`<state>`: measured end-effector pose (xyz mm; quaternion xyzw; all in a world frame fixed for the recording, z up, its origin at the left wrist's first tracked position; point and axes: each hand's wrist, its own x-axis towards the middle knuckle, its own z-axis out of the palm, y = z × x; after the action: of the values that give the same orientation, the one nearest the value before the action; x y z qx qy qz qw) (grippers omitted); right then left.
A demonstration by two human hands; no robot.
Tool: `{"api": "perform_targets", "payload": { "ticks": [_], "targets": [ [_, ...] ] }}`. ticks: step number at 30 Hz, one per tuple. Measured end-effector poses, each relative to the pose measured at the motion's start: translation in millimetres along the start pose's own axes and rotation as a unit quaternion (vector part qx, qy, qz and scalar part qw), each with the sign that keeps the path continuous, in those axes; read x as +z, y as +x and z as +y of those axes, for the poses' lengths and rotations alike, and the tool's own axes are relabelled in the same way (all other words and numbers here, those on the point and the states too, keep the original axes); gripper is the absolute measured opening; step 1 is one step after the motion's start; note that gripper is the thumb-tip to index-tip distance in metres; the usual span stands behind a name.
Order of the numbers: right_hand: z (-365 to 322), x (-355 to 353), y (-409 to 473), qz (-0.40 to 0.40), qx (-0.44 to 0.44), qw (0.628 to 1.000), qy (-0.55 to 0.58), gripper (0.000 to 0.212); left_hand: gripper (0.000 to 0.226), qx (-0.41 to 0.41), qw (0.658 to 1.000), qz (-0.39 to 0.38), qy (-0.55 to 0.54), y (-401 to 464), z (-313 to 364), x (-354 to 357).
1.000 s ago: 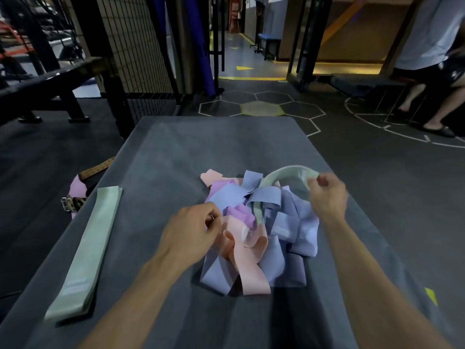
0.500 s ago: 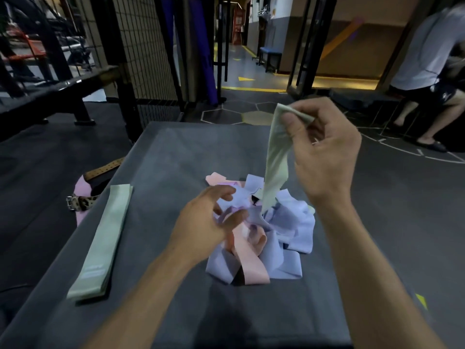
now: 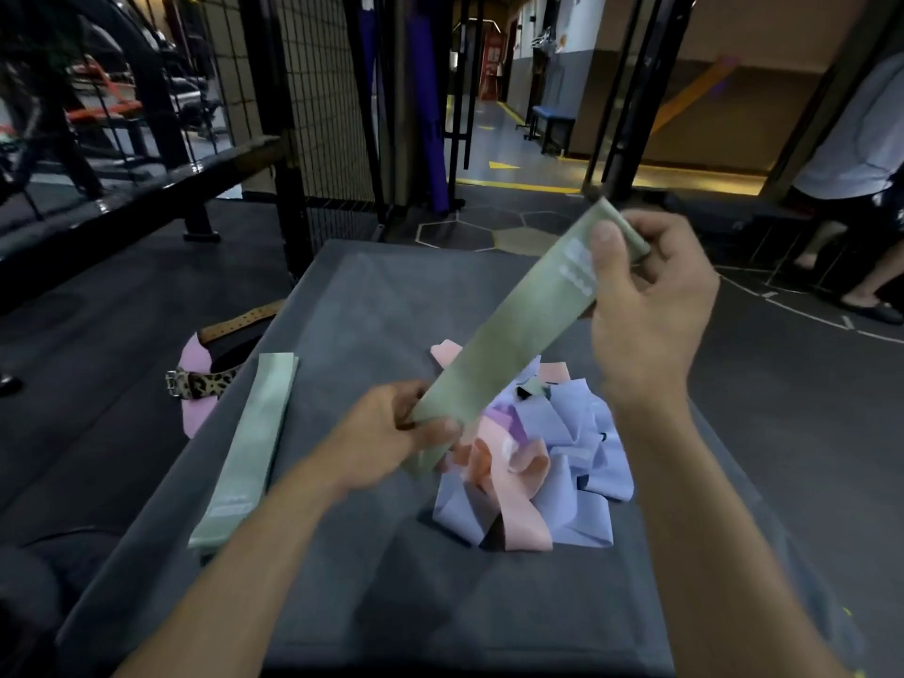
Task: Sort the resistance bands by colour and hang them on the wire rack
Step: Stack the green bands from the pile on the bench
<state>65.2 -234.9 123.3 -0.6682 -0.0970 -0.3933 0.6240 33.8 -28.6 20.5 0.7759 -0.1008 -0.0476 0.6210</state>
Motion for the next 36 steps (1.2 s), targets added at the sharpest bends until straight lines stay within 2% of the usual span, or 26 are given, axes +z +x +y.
{"api": "perform_targets", "payload": {
  "ticks": [3,5,7,9,12,14,16,20,24,30,32,34,35,36],
  "targets": [
    [26.0,-5.2,-2.8,0.028,0.114,0.993,0.02,0.004,0.013,-0.064,0.997,-0.025,-0.026,-14.7,-9.0,-25.7],
    [39.3,-5.9,-6.2,0.036,0.191,0.98,0.041,0.008,0.014,-0.086,0.995,-0.016,-0.04,-24.8,-18.6,-40.5],
    [50.0,-5.4,-11.5,0.024,0.253,0.966,0.05,0.011,0.016,-0.084,0.994,0.036,-0.066,-32.3,-23.5,-52.4],
    [56.2,-3.9,-18.2,-0.006,0.299,0.953,0.05,0.011,0.021,-0.064,0.982,0.138,-0.114,-36.9,-25.1,-64.2],
    [60.6,-1.4,-28.8,-0.083,0.345,0.935,0.0,0.006,0.026,-0.014,0.946,0.293,-0.139,-39.6,-26.6,-82.2],
    [64.6,-0.7,-36.3,-0.177,0.351,0.916,-0.079,0.008,0.023,0.008,0.923,0.361,-0.134,-42.3,-25.7,-92.6],
    [66.1,0.5,-44.0,-0.302,0.352,0.875,-0.137,0.013,0.017,0.032,0.909,0.392,-0.139,-45.0,-22.8,-100.2],
    [52.9,14.1,-63.9,-0.52,0.342,0.753,-0.213,0.021,0.013,0.077,0.894,0.402,-0.181,-50.2,-8.9,-104.3],
    [40.2,41.8,-95.4,-0.639,0.34,0.661,-0.198,0.019,0.012,0.078,0.895,0.395,-0.193,-54.4,-4.5,-109.6],
    [36.5,81.6,-142.6,-0.706,0.317,0.607,-0.18,0.021,0.016,0.045,0.875,0.43,-0.217,-57.5,-12.4,-127.8],
    [34.3,91.2,-151.6,-0.73,0.328,0.571,-0.182,0.025,0.013,0.045,0.88,0.413,-0.231,-60.0,-10.8,-131.2],
    [34.9,97.1,-151.6,-0.754,0.31,0.533,-0.226,0.028,0.012,0.047,0.899,0.369,-0.23,-63.3,-5.9,-130.5],
    [36.1,98.7,-148.5,-0.753,0.29,0.536,-0.248,0.031,0.013,0.047,0.912,0.34,-0.226,-64.4,-3.4,-128.3],
    [39.2,100.4,-143.2,-0.739,0.266,0.561,-0.26,0.034,0.014,0.047,0.924,0.31,-0.217,-64.9,-1.2,-125.8]
  ]
}}
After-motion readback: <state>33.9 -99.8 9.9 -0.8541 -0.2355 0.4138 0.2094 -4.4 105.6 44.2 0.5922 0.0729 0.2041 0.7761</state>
